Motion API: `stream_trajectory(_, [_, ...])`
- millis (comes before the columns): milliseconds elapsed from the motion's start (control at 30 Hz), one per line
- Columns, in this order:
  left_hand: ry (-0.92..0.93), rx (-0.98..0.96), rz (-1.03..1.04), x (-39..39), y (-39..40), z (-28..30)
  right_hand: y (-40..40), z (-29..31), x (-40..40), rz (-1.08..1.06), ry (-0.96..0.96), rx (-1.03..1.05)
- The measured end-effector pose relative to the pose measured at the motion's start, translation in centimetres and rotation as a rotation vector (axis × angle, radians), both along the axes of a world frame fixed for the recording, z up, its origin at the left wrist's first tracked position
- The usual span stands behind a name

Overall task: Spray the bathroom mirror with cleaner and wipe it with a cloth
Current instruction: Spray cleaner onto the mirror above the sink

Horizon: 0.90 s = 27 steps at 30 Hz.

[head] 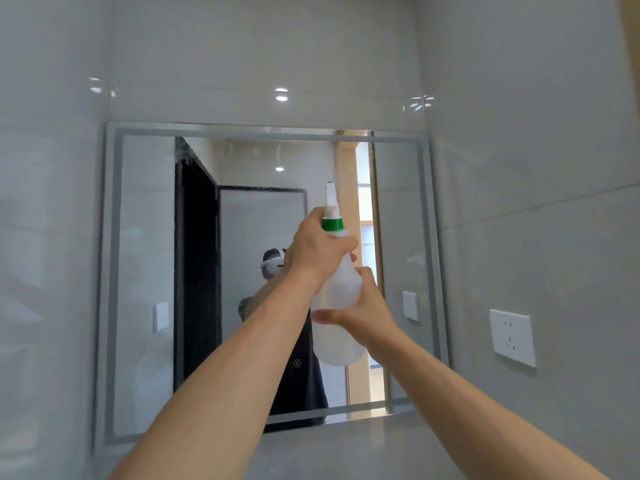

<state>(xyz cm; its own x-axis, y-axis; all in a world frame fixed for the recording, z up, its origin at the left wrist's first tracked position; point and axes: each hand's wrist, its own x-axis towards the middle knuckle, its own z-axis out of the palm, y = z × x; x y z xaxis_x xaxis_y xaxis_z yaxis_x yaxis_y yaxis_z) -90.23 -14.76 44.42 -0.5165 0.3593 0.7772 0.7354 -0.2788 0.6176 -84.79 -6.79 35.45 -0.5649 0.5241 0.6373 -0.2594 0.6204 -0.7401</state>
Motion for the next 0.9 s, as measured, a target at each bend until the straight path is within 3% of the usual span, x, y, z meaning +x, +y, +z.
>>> stream_trajectory(633, [0.011,-0.058,-0.212,5.5,5.5,0.2,4.4,-0.2,6.1,-0.203,0.036,-0.031])
stream_trajectory(900, [-0.087,-0.056,-0.320,7.8,9.0,-0.6,7.1,-1.1,9.0,-0.270,0.007,-0.048])
